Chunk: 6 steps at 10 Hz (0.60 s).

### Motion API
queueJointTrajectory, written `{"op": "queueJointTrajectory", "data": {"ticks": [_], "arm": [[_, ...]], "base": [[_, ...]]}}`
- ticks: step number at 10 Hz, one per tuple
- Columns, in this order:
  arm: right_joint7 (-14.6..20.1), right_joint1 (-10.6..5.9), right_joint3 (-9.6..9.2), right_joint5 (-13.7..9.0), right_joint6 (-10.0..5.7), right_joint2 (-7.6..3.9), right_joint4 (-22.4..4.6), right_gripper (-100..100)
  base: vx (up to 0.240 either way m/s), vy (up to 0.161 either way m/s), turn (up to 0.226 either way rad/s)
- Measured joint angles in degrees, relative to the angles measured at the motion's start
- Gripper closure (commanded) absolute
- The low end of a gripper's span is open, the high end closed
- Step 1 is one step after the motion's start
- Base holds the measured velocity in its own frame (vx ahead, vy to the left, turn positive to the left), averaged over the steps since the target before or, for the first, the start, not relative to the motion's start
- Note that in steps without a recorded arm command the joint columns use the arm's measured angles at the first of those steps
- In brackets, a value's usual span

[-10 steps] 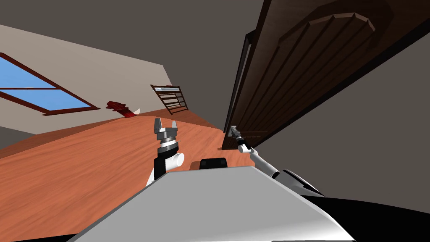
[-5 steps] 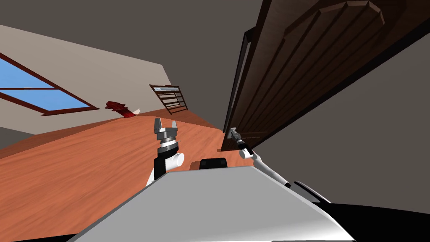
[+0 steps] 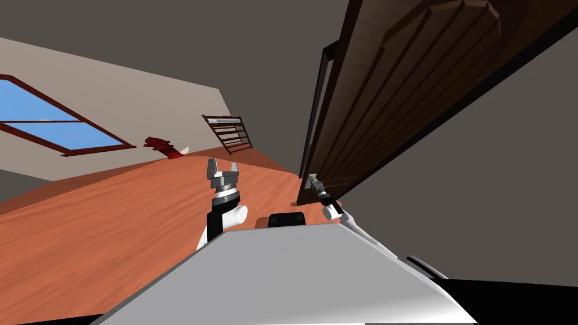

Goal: Pull the door open

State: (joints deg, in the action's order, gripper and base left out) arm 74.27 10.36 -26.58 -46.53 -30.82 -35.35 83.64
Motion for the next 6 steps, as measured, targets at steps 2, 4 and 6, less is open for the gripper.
{"op": "queueJointTrajectory", "data": {"ticks": [2, 4, 6], "arm": [[-0.67, 2.4, -0.17, -0.01, 0.12, -0.66, 3.1, 100], [-1.19, 4.95, -0.69, 0.07, -0.15, -1.23, 6.12, 100], [-2.1, 6.95, -1.46, 0.26, -0.29, -1.33, 8.68, 100]], "base": [[-0.056, -0.078, 0.029], [-0.069, -0.103, 0.036], [-0.075, -0.078, 0.031]]}}
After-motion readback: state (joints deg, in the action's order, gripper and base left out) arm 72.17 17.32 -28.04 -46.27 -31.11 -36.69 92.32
